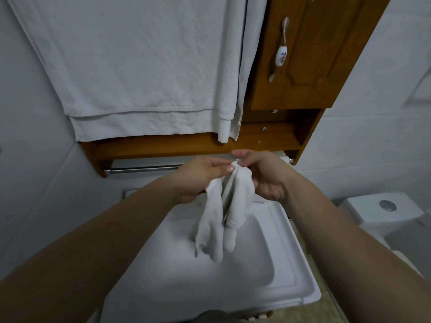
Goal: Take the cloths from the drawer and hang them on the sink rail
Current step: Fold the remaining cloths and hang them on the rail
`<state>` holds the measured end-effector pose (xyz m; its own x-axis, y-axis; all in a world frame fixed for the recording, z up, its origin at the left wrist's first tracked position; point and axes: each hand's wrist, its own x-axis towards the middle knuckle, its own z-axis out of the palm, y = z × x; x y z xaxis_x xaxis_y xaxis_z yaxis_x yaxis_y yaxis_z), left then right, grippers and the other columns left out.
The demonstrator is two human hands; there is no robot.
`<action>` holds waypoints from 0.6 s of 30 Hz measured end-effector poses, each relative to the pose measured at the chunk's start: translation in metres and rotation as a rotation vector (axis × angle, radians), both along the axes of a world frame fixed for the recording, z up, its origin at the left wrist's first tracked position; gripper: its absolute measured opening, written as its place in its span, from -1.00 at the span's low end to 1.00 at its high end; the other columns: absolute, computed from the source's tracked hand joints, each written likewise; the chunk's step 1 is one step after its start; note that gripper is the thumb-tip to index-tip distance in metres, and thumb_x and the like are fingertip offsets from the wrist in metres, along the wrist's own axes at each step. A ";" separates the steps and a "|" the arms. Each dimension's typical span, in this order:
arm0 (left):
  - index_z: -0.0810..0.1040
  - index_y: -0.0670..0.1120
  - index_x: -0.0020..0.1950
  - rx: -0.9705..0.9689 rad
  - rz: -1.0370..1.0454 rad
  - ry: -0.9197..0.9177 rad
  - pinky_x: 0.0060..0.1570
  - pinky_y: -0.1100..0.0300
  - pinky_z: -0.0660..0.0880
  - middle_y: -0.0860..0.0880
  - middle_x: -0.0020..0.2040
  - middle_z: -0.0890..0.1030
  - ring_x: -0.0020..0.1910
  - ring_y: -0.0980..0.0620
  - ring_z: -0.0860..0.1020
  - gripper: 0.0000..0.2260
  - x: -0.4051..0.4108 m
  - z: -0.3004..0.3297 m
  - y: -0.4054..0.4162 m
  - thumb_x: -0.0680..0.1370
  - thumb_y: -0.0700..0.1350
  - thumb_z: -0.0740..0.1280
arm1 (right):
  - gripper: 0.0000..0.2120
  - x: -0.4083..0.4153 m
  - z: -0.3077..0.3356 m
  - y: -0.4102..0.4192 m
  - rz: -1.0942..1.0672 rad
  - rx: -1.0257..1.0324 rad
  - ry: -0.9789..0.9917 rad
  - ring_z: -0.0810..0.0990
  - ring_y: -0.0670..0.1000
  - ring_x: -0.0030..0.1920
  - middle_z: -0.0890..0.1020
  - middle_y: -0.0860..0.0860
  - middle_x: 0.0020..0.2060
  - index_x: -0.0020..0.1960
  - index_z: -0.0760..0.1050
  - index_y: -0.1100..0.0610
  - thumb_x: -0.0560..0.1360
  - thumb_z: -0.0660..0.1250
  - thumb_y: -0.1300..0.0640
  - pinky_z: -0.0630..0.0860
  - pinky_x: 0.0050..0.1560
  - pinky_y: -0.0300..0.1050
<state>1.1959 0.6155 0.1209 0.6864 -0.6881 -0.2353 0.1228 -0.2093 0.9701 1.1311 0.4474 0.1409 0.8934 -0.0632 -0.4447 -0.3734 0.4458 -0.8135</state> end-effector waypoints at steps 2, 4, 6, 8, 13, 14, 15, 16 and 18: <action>0.62 -0.10 0.23 -0.008 -0.013 0.018 0.20 -0.02 0.53 -0.08 0.10 0.69 0.14 -0.08 0.64 -0.74 0.004 0.000 0.002 0.54 -0.13 0.41 | -0.61 -0.001 0.001 0.000 0.065 -0.091 -0.018 0.62 0.20 0.05 0.51 0.32 0.23 0.31 0.43 0.18 0.52 0.16 0.41 0.60 0.07 0.06; 0.58 -0.11 0.29 -0.005 -0.013 0.044 0.19 0.04 0.53 -0.09 0.14 0.68 0.14 -0.05 0.64 -0.66 0.007 0.001 0.003 0.51 -0.17 0.44 | -0.59 0.001 0.000 0.000 0.112 -0.202 -0.038 0.64 0.21 -0.02 0.56 0.31 0.17 0.28 0.46 0.13 0.48 0.21 0.40 0.60 0.01 0.11; 0.54 -0.10 0.34 0.018 -0.068 0.057 0.21 0.05 0.51 -0.10 0.19 0.65 0.17 -0.05 0.62 -0.55 0.007 0.001 0.003 0.46 -0.19 0.49 | -0.56 0.003 -0.001 0.001 0.158 -0.322 -0.042 0.64 0.23 -0.01 0.60 0.31 0.13 0.23 0.51 0.07 0.38 0.28 0.34 0.56 0.07 0.17; 0.57 -0.10 0.29 0.054 -0.169 0.078 0.23 -0.02 0.51 -0.14 0.18 0.65 0.18 -0.12 0.61 -0.57 0.006 -0.001 0.004 0.43 -0.19 0.51 | -0.52 0.004 -0.002 0.004 0.207 -0.450 -0.038 0.62 0.23 0.10 0.61 0.26 0.14 0.17 0.54 -0.01 0.28 0.33 0.27 0.53 0.18 0.21; 0.69 -0.09 0.05 0.172 -0.094 -0.075 0.18 -0.07 0.55 -0.09 0.00 0.71 0.04 -0.08 0.67 -0.77 0.004 0.000 0.003 0.41 -0.11 0.53 | -0.58 0.007 -0.004 0.007 0.189 -0.601 -0.047 0.53 0.21 -0.12 0.61 0.36 0.08 0.08 0.55 -0.09 0.25 0.39 0.18 0.44 -0.10 0.17; 0.70 -0.09 -0.02 0.200 -0.064 -0.112 0.12 -0.04 0.58 -0.07 -0.07 0.72 -0.02 -0.06 0.68 -0.82 0.003 -0.001 0.002 0.41 -0.09 0.53 | -0.58 0.007 -0.004 0.007 0.176 -0.631 -0.045 0.52 0.21 -0.17 0.63 0.34 0.03 0.08 0.54 -0.08 0.25 0.39 0.19 0.44 -0.14 0.17; 0.70 -0.08 -0.08 0.217 -0.038 -0.139 0.02 0.01 0.59 -0.06 -0.12 0.73 -0.09 -0.03 0.69 -0.87 0.002 -0.002 0.002 0.42 -0.09 0.53 | -0.59 0.005 -0.004 0.007 0.172 -0.660 -0.050 0.54 0.22 -0.19 0.64 0.29 -0.02 0.09 0.52 -0.07 0.27 0.38 0.20 0.47 -0.15 0.17; 0.69 -0.07 -0.12 0.224 -0.024 -0.155 -0.08 0.05 0.59 -0.05 -0.16 0.72 -0.15 -0.01 0.68 -0.90 0.000 -0.002 0.002 0.42 -0.09 0.53 | -0.59 0.005 -0.005 0.008 0.174 -0.681 -0.057 0.57 0.21 -0.20 0.65 0.25 -0.05 0.11 0.51 -0.05 0.28 0.38 0.21 0.50 -0.15 0.16; 0.67 -0.04 -0.14 0.229 -0.015 -0.183 -0.20 0.14 0.54 -0.03 -0.20 0.71 -0.21 0.04 0.66 -0.92 -0.001 -0.004 0.003 0.44 -0.08 0.52 | -0.58 0.002 -0.007 0.009 0.192 -0.692 -0.092 0.58 0.17 -0.20 0.64 0.19 -0.09 0.13 0.50 -0.03 0.29 0.38 0.21 0.48 -0.15 0.09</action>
<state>1.1945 0.6189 0.1170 0.7216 -0.6421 -0.2589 -0.0550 -0.4260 0.9031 1.1331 0.4561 0.1342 0.9489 -0.1408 -0.2824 -0.3100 -0.2491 -0.9175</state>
